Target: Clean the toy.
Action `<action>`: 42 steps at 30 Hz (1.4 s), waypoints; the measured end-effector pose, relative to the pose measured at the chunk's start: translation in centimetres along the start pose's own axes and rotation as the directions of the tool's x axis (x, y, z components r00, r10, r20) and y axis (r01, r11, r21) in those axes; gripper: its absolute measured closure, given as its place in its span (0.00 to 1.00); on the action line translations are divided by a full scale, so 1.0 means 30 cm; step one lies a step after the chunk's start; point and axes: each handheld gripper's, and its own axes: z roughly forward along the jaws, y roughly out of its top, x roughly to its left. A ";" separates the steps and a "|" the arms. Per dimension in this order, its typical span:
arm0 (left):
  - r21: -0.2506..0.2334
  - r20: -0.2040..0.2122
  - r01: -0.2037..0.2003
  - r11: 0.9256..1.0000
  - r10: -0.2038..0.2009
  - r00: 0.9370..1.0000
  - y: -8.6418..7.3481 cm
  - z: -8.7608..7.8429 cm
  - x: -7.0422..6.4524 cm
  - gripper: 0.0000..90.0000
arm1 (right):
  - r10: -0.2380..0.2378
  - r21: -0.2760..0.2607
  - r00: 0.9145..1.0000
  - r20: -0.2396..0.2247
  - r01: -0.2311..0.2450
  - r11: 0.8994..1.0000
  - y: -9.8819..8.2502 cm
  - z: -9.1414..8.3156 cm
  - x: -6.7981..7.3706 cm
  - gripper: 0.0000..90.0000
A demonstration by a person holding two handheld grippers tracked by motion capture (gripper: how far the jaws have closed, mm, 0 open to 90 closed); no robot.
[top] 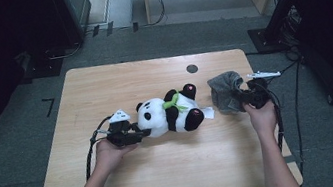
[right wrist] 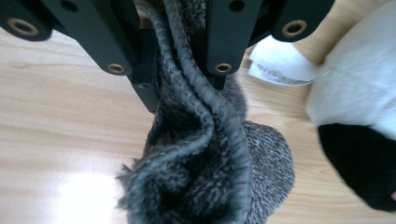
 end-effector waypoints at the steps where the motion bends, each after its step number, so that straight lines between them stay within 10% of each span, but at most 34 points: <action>1: 0.000 0.000 0.001 1.000 -0.001 1.000 0.000 0.000 0.000 0.54 | 0.006 0.011 1.000 0.000 -0.006 1.000 -0.002 0.015 -0.007 0.88; 16: -0.001 -0.001 -0.001 1.000 0.001 1.000 -0.001 0.001 0.000 0.53 | 0.022 0.077 0.998 0.055 -0.026 0.997 -0.042 0.148 -0.076 0.74; 27: 0.000 -0.006 0.000 1.000 0.000 1.000 0.000 -0.001 0.000 0.52 | 0.012 0.012 0.998 0.068 -0.013 1.000 -0.028 0.098 -0.072 0.35; 42: 0.005 0.002 0.021 1.000 -0.021 1.000 0.008 -0.003 0.007 0.51 | -0.030 -0.027 0.999 0.013 0.030 0.999 -0.028 0.004 -0.007 0.23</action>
